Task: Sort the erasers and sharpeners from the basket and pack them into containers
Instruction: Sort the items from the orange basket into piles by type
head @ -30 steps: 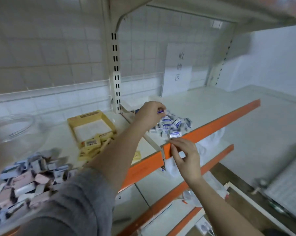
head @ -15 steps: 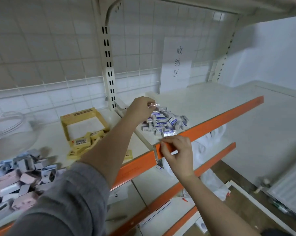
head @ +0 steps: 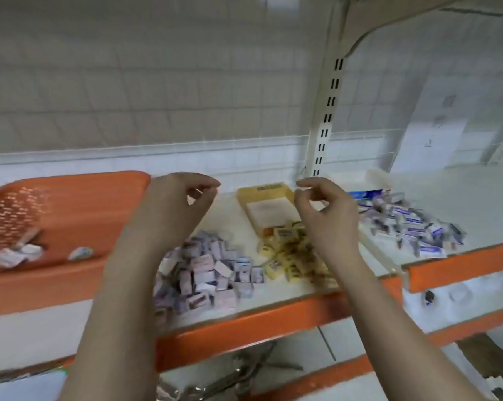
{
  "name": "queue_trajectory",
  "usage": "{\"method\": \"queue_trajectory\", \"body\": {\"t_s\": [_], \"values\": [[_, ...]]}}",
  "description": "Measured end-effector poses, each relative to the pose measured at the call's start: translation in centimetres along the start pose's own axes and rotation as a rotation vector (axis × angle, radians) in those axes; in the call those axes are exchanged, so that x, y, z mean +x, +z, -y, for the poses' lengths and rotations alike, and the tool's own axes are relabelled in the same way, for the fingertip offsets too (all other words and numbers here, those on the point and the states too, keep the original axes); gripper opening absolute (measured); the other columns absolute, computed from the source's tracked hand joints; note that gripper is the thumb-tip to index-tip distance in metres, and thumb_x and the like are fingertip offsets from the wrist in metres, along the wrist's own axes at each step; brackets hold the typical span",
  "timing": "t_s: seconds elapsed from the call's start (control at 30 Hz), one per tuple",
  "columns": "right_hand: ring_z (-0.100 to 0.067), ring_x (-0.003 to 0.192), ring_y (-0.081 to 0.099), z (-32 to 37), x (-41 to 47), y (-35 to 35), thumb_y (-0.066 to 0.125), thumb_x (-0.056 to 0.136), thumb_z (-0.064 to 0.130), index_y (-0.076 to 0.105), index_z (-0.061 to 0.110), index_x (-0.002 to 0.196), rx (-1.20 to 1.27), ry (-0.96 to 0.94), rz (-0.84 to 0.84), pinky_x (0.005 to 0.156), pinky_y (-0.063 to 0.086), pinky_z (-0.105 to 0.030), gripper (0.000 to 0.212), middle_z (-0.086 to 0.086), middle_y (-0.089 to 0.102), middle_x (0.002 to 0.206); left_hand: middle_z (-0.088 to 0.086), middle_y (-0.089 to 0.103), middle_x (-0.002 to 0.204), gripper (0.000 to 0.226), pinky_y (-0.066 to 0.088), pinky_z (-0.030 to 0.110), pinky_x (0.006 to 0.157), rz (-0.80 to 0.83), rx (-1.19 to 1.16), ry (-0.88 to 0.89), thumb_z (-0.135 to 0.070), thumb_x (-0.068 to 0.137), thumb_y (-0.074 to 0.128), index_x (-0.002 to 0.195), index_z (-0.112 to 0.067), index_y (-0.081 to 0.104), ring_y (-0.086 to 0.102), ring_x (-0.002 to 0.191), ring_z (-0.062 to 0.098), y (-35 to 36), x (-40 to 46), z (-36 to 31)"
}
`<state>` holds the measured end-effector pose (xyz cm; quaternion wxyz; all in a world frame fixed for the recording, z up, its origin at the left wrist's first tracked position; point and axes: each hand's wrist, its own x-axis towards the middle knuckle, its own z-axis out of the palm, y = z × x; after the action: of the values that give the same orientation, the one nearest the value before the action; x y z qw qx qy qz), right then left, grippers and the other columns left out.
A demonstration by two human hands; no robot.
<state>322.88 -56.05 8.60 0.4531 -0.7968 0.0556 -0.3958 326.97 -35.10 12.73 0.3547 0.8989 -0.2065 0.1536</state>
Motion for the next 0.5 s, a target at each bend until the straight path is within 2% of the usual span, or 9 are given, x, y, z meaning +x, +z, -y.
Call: {"method": "queue_trajectory", "body": {"t_s": [0.07, 0.1, 0.23, 0.27, 0.33, 0.43, 0.5], "values": [[-0.003, 0.067, 0.055, 3.1, -0.7, 4.8, 0.063, 0.085, 0.015, 0.067, 0.024, 0.093, 0.015, -0.029, 0.133, 0.058, 0.037, -0.01, 0.013, 0.014, 0.058, 0.069, -0.009, 0.065, 0.089, 0.018, 0.037, 0.014, 0.065, 0.002, 0.052, -0.031, -0.019, 0.09, 0.059, 0.103, -0.025, 0.07, 0.054, 0.072, -0.005, -4.1, -1.3, 4.2], [-0.005, 0.068, 0.056, 4.6, -1.0, 7.4, 0.063, 0.085, 0.017, 0.068, 0.024, 0.094, 0.012, -0.048, 0.209, 0.06, 0.039, -0.012, 0.012, 0.013, 0.059, 0.07, -0.008, 0.065, 0.088, 0.017, 0.037, 0.016, 0.065, -0.008, 0.082, -0.045, -0.019, 0.09, 0.06, 0.102, -0.026, 0.07, 0.056, 0.073, 0.0, -6.0, -1.9, 6.4], [-0.005, 0.063, 0.056, 10.4, -1.1, 17.0, 0.065, 0.083, 0.019, 0.069, 0.023, 0.082, -0.037, -0.138, 0.439, 0.063, 0.04, -0.015, 0.006, 0.009, 0.062, 0.067, -0.007, 0.066, 0.083, 0.016, 0.037, 0.019, 0.071, -0.062, 0.204, -0.081, -0.018, 0.088, 0.062, 0.1, -0.024, 0.071, 0.06, 0.08, 0.01, -13.2, -3.7, 14.2], [-0.004, 0.063, 0.055, 11.6, -0.9, 19.3, 0.065, 0.083, 0.019, 0.069, 0.023, 0.081, -0.071, -0.159, 0.503, 0.063, 0.04, -0.015, 0.006, 0.009, 0.061, 0.067, -0.008, 0.066, 0.084, 0.016, 0.036, 0.019, 0.071, -0.064, 0.224, -0.098, -0.018, 0.088, 0.061, 0.1, -0.024, 0.071, 0.06, 0.08, 0.009, -14.7, -4.0, 15.8], [-0.007, 0.075, 0.056, 13.9, -0.5, 23.4, 0.065, 0.083, 0.021, 0.07, 0.021, 0.085, -0.183, -0.204, 0.675, 0.07, 0.042, -0.018, 0.006, 0.008, 0.061, 0.077, -0.011, 0.066, 0.088, 0.017, 0.036, 0.017, 0.069, -0.063, 0.243, -0.132, -0.02, 0.089, 0.06, 0.101, -0.027, 0.071, 0.058, 0.078, 0.003, -17.3, -4.5, 18.5], [-0.01, 0.094, 0.059, 16.2, -0.6, 28.8, 0.066, 0.084, 0.026, 0.072, 0.02, 0.099, -0.425, -0.294, 1.008, 0.077, 0.048, -0.022, 0.018, 0.007, 0.065, 0.097, -0.012, 0.066, 0.088, 0.019, 0.039, 0.014, 0.069, -0.06, 0.209, -0.155, -0.02, 0.089, 0.059, 0.102, -0.026, 0.071, 0.055, 0.074, -0.007, -19.8, -4.8, 21.2], [-0.016, 0.103, 0.06, 16.7, -1.4, 31.8, 0.068, 0.084, 0.027, 0.069, 0.016, 0.111, -0.556, -0.344, 1.219, 0.083, 0.045, -0.023, 0.029, 0.001, 0.067, 0.111, -0.016, 0.066, 0.088, 0.019, 0.039, 0.007, 0.069, -0.048, 0.178, -0.171, -0.02, 0.09, 0.058, 0.101, -0.026, 0.072, 0.054, 0.075, -0.012, -20.7, -5.0, 22.3]]}}
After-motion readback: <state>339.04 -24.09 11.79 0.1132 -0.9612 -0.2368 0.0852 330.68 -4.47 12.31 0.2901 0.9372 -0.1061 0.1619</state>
